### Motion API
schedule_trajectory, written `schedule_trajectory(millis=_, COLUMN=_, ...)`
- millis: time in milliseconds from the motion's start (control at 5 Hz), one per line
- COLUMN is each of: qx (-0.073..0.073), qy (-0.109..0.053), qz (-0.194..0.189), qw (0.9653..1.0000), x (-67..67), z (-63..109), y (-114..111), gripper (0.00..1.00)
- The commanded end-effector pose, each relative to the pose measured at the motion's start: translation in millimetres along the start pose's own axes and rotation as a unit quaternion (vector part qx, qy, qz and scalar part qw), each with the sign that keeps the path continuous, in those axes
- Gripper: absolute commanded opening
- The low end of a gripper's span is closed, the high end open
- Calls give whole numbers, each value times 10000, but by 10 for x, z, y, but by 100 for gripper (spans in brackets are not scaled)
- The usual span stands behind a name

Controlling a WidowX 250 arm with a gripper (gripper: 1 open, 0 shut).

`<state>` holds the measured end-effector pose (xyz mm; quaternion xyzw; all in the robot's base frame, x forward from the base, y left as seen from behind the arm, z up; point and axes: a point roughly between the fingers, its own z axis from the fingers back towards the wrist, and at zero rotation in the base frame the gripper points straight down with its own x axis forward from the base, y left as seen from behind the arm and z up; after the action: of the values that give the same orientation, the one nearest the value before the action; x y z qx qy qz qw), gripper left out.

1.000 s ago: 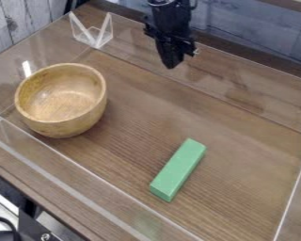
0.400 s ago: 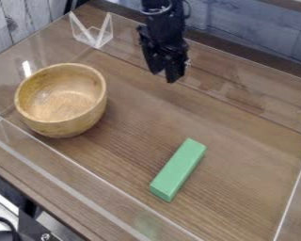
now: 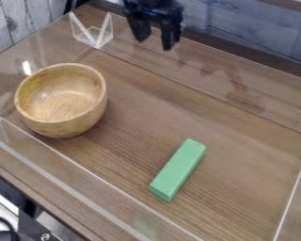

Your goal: Move green object from inside the wooden bowl to the table next to it

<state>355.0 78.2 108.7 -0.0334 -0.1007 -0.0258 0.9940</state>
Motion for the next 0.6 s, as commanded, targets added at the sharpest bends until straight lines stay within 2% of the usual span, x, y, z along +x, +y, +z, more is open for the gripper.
schedule_trajectory(millis=0, qx=141, qy=-413, qz=-41, qw=9990, x=166, z=286, y=-41, gripper=100)
schedule_trajectory(millis=200, qx=126, qy=-415, qz=-90, qw=9990, x=190, z=313, y=-108, gripper=100)
schedule_trajectory(millis=400, qx=150, qy=-375, qz=8, qw=9992, x=192, z=220, y=-196, gripper=100)
